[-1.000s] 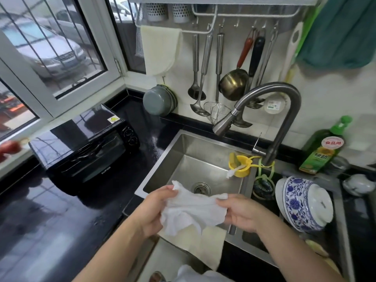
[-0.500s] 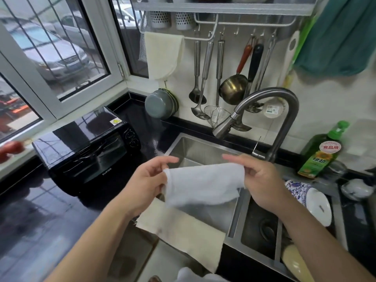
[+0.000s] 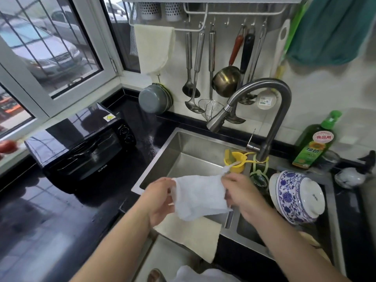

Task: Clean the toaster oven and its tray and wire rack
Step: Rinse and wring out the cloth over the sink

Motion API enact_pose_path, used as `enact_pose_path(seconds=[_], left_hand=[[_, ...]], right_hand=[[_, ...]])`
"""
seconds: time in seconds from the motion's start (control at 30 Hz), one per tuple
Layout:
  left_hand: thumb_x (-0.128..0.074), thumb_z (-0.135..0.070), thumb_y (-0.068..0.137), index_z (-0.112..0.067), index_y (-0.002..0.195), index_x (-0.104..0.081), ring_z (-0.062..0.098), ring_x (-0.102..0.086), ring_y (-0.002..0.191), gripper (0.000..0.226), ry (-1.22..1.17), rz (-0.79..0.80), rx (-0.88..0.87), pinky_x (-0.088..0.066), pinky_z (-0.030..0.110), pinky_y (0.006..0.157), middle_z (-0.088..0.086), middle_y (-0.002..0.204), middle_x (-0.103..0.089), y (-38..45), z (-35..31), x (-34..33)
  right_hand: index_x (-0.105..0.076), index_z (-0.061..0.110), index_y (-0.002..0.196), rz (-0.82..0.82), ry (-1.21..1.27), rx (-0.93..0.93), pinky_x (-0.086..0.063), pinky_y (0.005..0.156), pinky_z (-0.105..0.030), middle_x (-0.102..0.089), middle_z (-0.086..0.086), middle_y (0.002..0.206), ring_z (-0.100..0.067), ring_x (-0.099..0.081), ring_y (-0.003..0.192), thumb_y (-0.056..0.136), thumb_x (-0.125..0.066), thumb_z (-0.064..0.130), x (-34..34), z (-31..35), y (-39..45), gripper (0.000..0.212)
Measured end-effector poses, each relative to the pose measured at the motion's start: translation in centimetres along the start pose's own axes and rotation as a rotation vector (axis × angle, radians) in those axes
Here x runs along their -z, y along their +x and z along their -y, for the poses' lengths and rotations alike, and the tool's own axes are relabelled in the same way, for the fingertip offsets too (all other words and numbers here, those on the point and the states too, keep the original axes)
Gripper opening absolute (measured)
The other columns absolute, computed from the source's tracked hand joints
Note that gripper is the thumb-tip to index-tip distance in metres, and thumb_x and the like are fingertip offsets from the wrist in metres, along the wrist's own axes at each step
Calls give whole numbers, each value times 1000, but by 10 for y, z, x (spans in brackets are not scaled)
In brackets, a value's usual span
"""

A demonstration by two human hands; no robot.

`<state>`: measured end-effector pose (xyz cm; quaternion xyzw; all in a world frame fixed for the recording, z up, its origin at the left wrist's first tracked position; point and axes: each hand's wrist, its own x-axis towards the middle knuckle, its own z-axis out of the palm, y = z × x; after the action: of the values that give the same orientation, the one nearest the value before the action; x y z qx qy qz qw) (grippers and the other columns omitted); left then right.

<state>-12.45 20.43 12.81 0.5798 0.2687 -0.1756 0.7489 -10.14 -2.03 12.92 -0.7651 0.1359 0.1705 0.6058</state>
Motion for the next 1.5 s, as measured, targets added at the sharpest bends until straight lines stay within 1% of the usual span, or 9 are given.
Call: enact_pose_path(seconds=[0.13,0.23,0.4,0.57,0.83,1.03,1.23,1.37,1.5], left_hand=[[-51,-21,103,-6,92,-69,24,-68,71,25,-130,154,83,-55,34,64,13,81,-70,-5,28,-34],[-51,0,100,-5,93,-57,26,-63,66,11,-109,103,20,-50,34,59,16,76,-61,-5,40,-39],[-56,1,99,-5,107,-65,28,-74,85,13,-215,273,89,-61,38,66,19,103,-73,-15,28,-36],[-61,-3,98,-5,109,-65,26,-73,87,11,-38,437,50,-61,36,68,17,103,-72,-16,-1,-55],[-62,11,94,-8,137,-59,33,-72,112,47,183,504,-39,-63,47,81,17,123,-73,-12,12,-86],[-55,25,88,-17,72,-83,20,-73,103,53,225,413,-395,-59,33,76,6,110,-78,-7,24,-126],[-52,17,98,-11,70,-80,22,-75,103,49,346,364,-336,-63,31,82,6,114,-79,12,59,-173],[-55,15,99,-6,83,-82,25,-73,106,38,562,374,-270,-60,41,96,5,119,-76,16,84,-196],[-60,7,99,-5,106,-77,29,-70,110,22,698,368,-133,-59,42,97,9,121,-69,23,90,-213]], right_hand=[[-68,12,112,311,-197,158,-56,86,-43,-72,-10,100,-15,-66,86,100,-57,18,-44,-6,-32,17],[-68,15,116,578,-250,178,-51,84,-34,-71,0,105,-7,-62,95,100,-56,15,-24,-15,-39,20],[-69,20,116,188,203,105,-58,88,-33,-75,-2,108,-25,-69,105,101,-55,27,46,-29,-29,21],[-69,6,118,529,316,5,-47,85,-48,-66,-25,119,-35,-59,103,94,-68,21,44,-39,-30,29],[-67,16,111,244,238,72,-59,78,-48,-74,-12,106,-32,-72,92,104,-49,13,80,-46,-33,19],[-81,17,98,24,426,331,-53,72,-24,-73,-4,107,-19,-67,96,97,-52,-8,120,-58,-44,38],[-62,12,130,53,1135,-190,-57,87,-43,-68,-12,126,-28,-67,115,97,-61,36,121,-109,-35,41],[-67,1,119,-147,896,-249,-58,69,-29,-74,-16,111,-25,-74,96,87,-64,-6,139,-148,-33,33],[-67,4,109,-447,870,-217,-55,59,-25,-75,-14,102,-23,-73,86,89,-56,-13,199,-154,-18,28]])
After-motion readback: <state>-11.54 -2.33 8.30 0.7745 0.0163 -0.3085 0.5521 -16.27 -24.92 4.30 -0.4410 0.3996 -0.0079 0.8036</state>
